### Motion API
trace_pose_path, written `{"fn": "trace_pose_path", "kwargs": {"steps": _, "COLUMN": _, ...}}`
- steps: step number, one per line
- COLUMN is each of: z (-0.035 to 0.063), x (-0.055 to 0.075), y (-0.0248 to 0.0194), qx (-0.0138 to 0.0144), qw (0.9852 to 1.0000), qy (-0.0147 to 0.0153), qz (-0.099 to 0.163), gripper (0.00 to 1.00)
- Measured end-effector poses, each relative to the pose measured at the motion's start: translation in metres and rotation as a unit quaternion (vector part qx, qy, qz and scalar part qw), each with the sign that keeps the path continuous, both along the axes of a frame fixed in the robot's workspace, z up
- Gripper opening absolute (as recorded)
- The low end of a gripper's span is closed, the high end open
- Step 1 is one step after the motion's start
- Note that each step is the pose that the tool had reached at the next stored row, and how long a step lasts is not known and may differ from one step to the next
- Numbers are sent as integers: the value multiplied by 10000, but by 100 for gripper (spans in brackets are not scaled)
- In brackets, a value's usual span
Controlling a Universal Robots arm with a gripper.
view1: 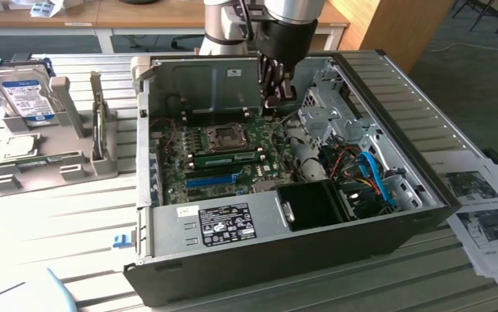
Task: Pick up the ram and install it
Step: 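Press down the ram until it locks into place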
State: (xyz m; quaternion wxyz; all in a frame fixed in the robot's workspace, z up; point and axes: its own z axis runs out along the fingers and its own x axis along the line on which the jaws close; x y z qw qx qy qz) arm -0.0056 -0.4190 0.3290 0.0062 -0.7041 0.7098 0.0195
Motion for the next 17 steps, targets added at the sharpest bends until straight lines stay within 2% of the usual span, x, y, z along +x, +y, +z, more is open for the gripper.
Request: {"fn": "trace_pose_path", "kwargs": {"steps": 17, "z": -200, "x": 0, "y": 0, "qx": 0, "qw": 10000, "qy": 0, "qz": 0, "gripper": 10}}
